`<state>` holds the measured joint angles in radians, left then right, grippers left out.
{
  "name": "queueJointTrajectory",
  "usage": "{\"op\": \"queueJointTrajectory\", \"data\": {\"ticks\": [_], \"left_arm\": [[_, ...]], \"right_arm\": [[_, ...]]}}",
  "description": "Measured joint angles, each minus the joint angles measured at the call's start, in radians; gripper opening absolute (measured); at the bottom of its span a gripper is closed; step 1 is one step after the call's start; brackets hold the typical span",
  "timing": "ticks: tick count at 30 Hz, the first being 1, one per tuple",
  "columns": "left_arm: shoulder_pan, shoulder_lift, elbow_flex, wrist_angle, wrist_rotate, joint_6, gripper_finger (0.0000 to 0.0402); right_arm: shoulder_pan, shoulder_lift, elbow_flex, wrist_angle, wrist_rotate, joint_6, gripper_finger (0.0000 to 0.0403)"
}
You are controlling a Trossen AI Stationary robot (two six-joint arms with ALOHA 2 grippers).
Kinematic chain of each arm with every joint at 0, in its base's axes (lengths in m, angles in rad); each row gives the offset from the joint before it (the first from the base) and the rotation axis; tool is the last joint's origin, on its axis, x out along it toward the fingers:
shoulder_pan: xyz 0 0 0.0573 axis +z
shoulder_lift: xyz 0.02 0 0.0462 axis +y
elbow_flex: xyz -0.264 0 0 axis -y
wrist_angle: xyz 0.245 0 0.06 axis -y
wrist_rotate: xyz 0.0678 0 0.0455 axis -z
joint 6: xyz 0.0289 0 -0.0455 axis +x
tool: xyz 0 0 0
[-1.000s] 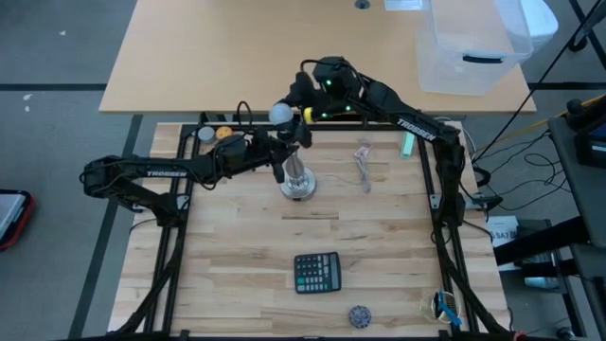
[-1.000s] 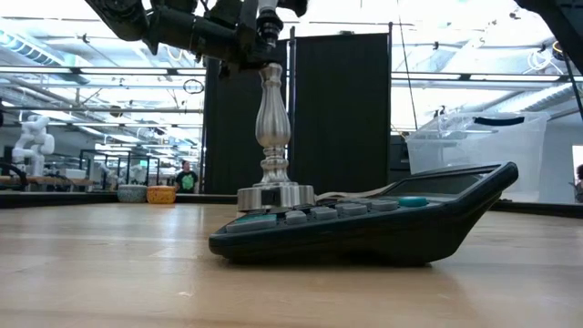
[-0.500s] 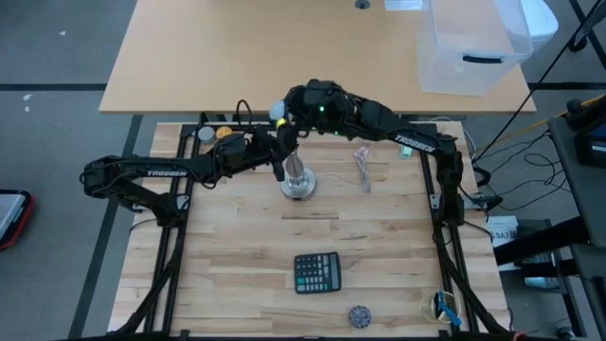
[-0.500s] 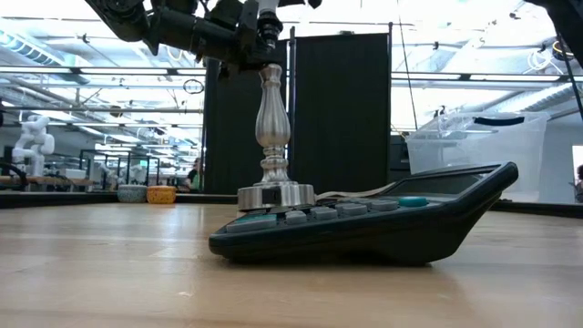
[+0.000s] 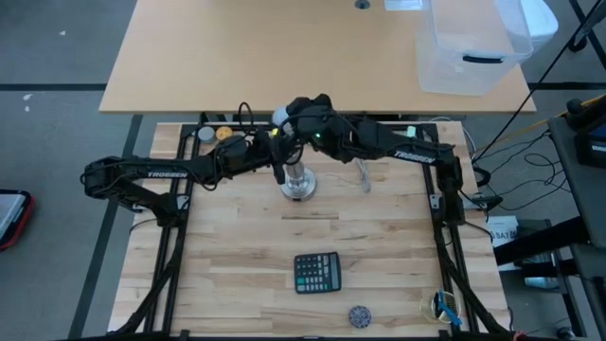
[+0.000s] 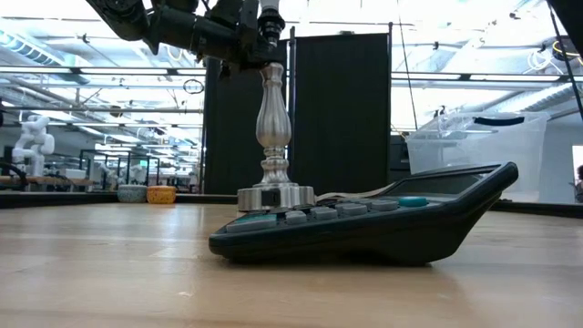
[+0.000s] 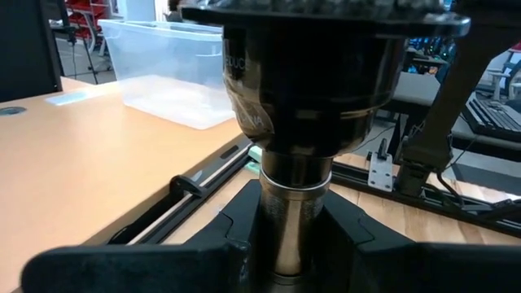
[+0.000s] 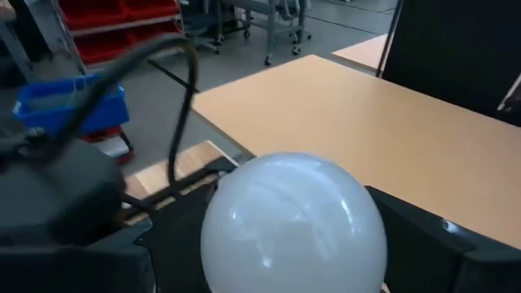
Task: Screw lightbulb
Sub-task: Insert the light bulb into the lamp
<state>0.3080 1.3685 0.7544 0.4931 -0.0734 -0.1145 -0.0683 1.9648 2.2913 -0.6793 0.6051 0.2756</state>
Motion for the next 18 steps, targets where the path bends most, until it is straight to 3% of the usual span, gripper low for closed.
{"op": "queueJointTrajectory", "data": {"ticks": [11, 18], "left_arm": [[0.002, 0.001, 0.000, 0.002, -0.002, -0.007, 0.0073], [0.002, 0.001, 0.000, 0.002, -0.002, -0.008, 0.0073]], "right_arm": [[0.006, -0.020, 0.001, 0.082, -0.048, -0.164, 0.0348], [-0.032, -0.056, 0.002, 0.093, -0.187, -0.330, 0.0369]]}}
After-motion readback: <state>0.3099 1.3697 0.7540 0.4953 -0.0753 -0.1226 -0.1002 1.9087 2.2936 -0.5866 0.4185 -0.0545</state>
